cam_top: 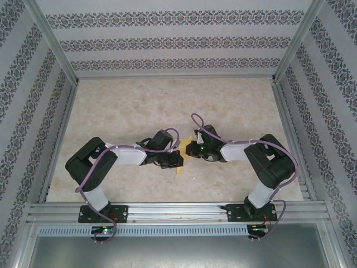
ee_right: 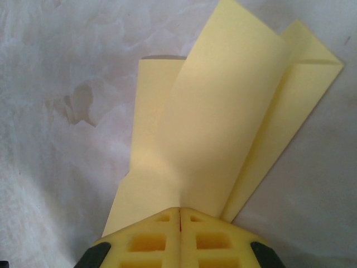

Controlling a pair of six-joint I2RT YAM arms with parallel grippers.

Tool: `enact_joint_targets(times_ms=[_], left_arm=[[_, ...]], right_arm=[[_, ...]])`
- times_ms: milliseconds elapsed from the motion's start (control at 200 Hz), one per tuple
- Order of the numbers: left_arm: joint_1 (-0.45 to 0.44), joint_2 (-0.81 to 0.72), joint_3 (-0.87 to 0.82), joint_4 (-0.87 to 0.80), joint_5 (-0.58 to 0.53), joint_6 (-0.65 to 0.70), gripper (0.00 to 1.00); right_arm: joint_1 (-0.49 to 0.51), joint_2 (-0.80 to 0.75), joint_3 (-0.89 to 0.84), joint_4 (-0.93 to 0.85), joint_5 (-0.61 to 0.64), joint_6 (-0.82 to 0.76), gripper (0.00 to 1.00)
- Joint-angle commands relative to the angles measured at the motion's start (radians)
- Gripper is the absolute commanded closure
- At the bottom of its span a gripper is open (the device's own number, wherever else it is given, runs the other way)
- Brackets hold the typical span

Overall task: Fold a paper plane with a square sheet of paper (fold left side to right side)
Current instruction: Fold the wing for the fifth time at the center of the table.

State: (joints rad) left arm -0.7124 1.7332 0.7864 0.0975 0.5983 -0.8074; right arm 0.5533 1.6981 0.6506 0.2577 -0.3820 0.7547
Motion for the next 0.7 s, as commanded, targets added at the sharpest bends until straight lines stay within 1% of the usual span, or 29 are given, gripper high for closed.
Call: enact_joint_targets(times_ms=[0, 340, 575, 695], left_arm=[[-0.002, 0.021, -0.004, 0.006, -0.003, 0.010, 0.94], [-0.003, 0.056, -0.016, 0.032, 0.005, -0.001, 0.94], [-0.002, 0.079, -0.038, 0.035, -0.006, -0.005, 0.95], [-0.001, 0.076, -0.038, 0.005, -0.018, 0.012, 0.95]], right_arm=[[0.001, 0.063, -0.023, -0.112, 0.063, -0.024, 1.00], [0.002, 0.046, -0.011, -0.112, 0.047, -0.029, 1.00], [-0.030, -0.069, 0.054, -0.092, -0.041, -0.068, 1.00], [-0.047, -0.135, 0.061, -0.091, -0.064, -0.083, 1.00]])
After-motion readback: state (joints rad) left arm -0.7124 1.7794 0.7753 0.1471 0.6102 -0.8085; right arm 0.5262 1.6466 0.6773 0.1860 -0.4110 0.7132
